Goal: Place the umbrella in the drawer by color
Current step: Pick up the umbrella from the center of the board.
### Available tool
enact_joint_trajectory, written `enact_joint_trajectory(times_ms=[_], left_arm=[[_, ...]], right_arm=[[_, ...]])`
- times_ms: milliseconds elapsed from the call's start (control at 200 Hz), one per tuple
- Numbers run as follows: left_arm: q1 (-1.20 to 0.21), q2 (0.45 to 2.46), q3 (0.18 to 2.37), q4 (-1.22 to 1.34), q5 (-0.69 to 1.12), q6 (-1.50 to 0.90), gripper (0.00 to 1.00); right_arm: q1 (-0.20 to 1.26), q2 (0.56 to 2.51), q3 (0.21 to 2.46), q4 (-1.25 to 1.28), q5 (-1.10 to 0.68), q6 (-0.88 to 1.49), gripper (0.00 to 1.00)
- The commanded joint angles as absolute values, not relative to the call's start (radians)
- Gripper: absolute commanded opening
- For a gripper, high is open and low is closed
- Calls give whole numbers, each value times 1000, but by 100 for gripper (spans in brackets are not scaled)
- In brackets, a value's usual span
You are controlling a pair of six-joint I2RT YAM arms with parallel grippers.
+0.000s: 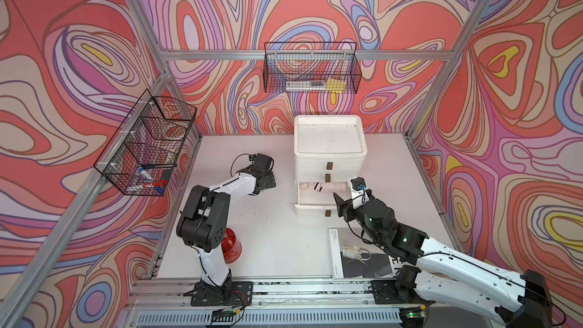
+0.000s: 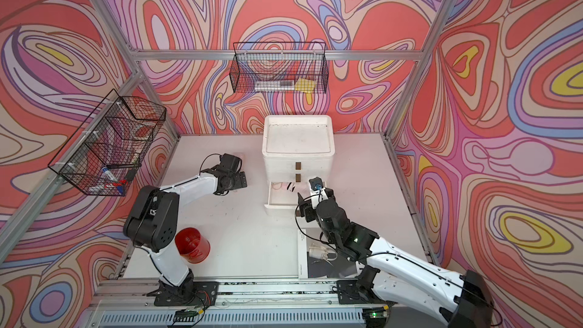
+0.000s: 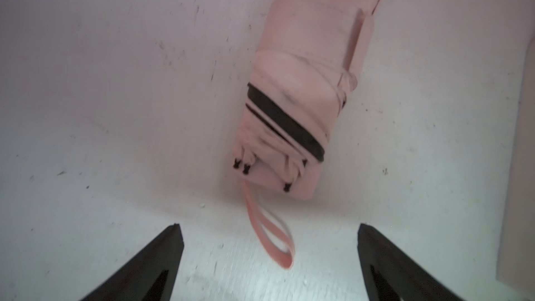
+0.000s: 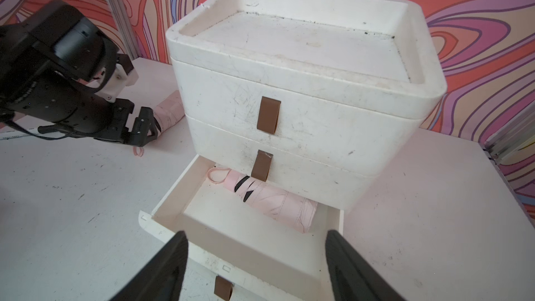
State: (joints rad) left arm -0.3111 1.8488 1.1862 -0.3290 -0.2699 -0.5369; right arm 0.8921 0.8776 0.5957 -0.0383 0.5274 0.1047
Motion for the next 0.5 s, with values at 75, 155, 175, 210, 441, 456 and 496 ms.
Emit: enact_joint_trajectory(times_ms=[75, 155, 175, 210, 441, 456, 496], left_arm=[[-284, 1993, 1436, -522, -331, -454, 99], [-268, 2051, 1508, -563, -309, -440, 99], [-263, 2063, 1524, -575, -305, -440, 98], [-256, 2084, 1547, -590, -293, -439, 96], [-245, 2126, 1551, -580, -212, -424, 86], [-244, 2131, 1553, -577, -203, -423, 86], [-244, 2148, 1566, -576, -169, -414, 84]], right_arm=[[897, 861, 590, -20, 528, 97, 77], [897, 858, 592, -26, 525, 100, 77], [896, 857, 592, -25, 524, 100, 77], [897, 855, 592, -26, 523, 100, 77], [897, 851, 588, -23, 525, 101, 78], [897, 851, 588, -23, 525, 101, 77], [897, 854, 589, -22, 527, 102, 78]])
